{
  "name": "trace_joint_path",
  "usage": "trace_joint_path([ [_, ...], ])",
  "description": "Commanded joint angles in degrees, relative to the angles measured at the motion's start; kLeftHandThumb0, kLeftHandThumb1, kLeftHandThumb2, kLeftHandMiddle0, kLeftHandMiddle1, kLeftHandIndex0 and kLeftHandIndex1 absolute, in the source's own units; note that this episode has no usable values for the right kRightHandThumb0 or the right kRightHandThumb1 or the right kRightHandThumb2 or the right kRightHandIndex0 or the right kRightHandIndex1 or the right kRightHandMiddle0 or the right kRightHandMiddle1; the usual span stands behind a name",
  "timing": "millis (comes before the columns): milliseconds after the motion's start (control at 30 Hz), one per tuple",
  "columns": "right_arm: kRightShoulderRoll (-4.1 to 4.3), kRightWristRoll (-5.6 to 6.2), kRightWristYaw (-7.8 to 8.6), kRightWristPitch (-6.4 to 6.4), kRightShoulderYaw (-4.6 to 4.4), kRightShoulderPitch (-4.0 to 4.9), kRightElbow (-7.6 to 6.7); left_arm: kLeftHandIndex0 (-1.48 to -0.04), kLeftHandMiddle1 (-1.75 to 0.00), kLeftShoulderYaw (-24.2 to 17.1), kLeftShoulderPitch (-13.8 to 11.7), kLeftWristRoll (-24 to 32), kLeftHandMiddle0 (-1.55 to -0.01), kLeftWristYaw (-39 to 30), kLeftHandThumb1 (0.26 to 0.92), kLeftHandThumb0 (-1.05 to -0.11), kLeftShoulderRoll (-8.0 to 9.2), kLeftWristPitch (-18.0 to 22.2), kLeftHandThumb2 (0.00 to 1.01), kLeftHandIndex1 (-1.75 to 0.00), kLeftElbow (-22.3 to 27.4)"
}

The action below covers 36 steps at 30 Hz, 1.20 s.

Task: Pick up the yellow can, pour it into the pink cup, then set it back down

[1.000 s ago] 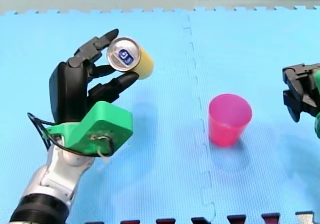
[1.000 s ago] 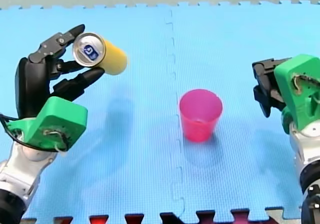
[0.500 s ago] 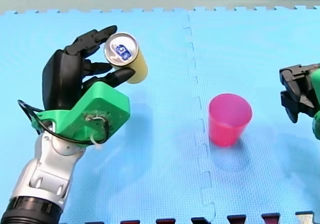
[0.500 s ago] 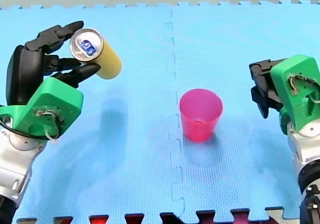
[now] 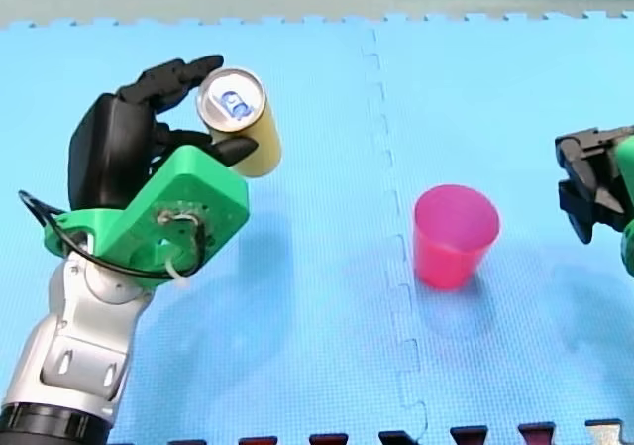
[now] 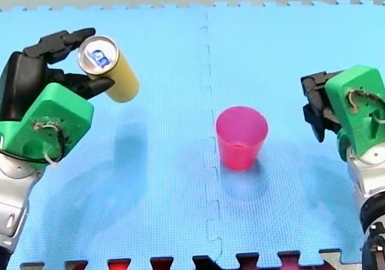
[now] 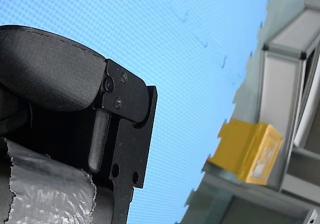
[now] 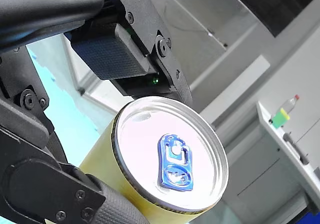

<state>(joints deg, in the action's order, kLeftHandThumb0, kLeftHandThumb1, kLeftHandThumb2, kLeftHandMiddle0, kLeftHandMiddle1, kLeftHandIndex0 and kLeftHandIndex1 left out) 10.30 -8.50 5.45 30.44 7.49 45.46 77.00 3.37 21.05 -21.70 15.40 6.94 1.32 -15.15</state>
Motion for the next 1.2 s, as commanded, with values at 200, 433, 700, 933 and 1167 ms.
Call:
trace_joint_path([
  [200,0.41,-0.25,-0.41,0.03,-0.25,-0.35,-0.02,-1.22,-0.02,-0.38,-0.66,1.38,-1.39,-2.4,0.811,-0.466,-0.47,-4.58,0.0,-0.01,2.86],
  [433,0.52,-0.09,-0.1,-0.01,-0.1,-0.41,-0.01,-1.23,-0.02,-1.21,0.12,3.96,-1.41,-5.63,0.794,-0.457,-1.29,-11.47,0.0,-0.01,5.33],
  [700,0.45,-0.04,0.05,-0.12,-0.03,-0.4,0.01,-1.23,-0.02,-2.03,1.49,6.03,-1.42,-8.06,0.782,-0.435,-0.88,-15.98,0.0,0.0,6.56],
  [933,0.49,-0.02,0.09,-0.24,0.02,-0.29,0.01,-1.24,-0.01,-2.29,2.56,7.26,-1.42,-10.16,0.779,-0.422,-0.19,-19.51,0.0,0.0,6.49],
  [1167,0.46,-0.07,0.07,-0.03,-0.03,-0.32,-0.04,-1.25,-0.01,-1.35,3.39,6.82,-1.42,-12.28,0.777,-0.416,1.21,-22.63,0.0,0.0,5.85],
])
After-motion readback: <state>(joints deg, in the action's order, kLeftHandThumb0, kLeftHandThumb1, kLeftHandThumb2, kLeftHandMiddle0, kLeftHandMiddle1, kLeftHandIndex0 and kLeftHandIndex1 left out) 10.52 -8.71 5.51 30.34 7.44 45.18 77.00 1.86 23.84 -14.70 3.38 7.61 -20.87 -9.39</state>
